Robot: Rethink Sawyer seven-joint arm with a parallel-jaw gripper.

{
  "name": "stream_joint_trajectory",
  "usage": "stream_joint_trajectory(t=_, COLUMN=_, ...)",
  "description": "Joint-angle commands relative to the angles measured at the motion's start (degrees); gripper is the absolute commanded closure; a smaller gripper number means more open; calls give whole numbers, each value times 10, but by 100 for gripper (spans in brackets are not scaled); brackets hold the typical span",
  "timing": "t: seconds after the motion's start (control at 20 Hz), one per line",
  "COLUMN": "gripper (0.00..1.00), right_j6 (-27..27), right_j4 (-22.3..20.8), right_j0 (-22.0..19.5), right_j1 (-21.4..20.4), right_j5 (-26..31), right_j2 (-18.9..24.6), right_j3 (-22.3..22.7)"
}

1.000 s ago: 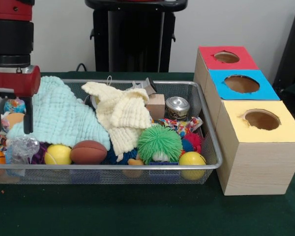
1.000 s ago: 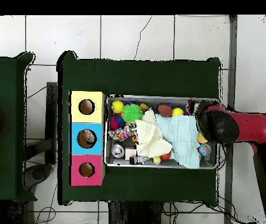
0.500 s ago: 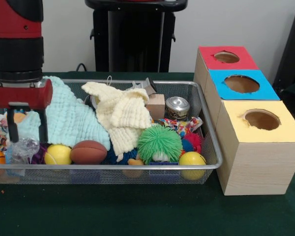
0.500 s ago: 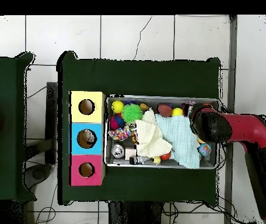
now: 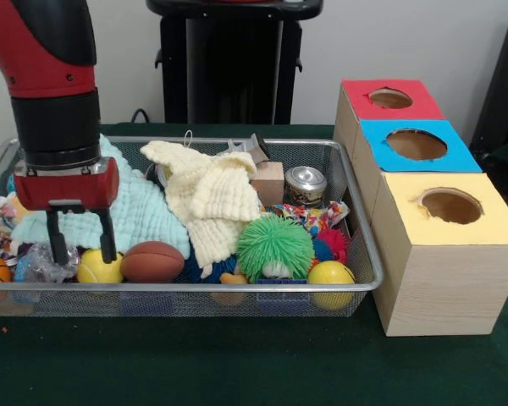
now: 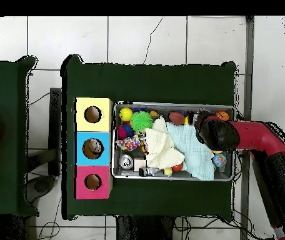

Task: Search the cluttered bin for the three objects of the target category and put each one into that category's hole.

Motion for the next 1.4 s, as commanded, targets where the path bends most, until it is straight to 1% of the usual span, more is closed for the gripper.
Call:
stream_joint_trajectory(t=0.05, gripper=0, right_j6=-177, right_j4=-46, right_j0=-11, right_j1=43, right_j5=-1, right_j2=13, right_j3=-44)
stream_joint_trajectory(t=0.2, gripper=0, right_j6=-187, right_j4=-44, right_j0=-16, right_j1=39, right_j5=5, right_j2=17, right_j3=-46)
stream_joint_trajectory(t=0.3, gripper=0, right_j6=-199, right_j4=-32, right_j0=-20, right_j1=27, right_j5=26, right_j2=23, right_j3=-47)
stream_joint_trajectory(t=0.4, gripper=0, right_j6=-203, right_j4=-16, right_j0=-20, right_j1=2, right_j5=54, right_j2=27, right_j3=-39)
stream_joint_trajectory(t=0.6, gripper=0, right_j6=-192, right_j4=14, right_j0=-17, right_j1=-59, right_j5=102, right_j2=28, right_j3=-14)
stream_joint_trajectory(t=0.7, gripper=0, right_j6=-184, right_j4=25, right_j0=-17, right_j1=-81, right_j5=116, right_j2=30, right_j3=-5)
stream_joint_trajectory(t=0.8, gripper=0, right_j6=-180, right_j4=30, right_j0=-12, right_j1=-92, right_j5=127, right_j2=30, right_j3=-6)
stream_joint_trajectory(t=1.2, gripper=0, right_j6=-177, right_j4=34, right_j0=-14, right_j1=-111, right_j5=129, right_j2=30, right_j3=10)
stream_joint_trajectory(t=1.3, gripper=0, right_j6=-175, right_j4=28, right_j0=-11, right_j1=-101, right_j5=123, right_j2=28, right_j3=6)
stream_joint_trajectory(t=1.4, gripper=0, right_j6=-168, right_j4=17, right_j0=-6, right_j1=-87, right_j5=106, right_j2=24, right_j3=2)
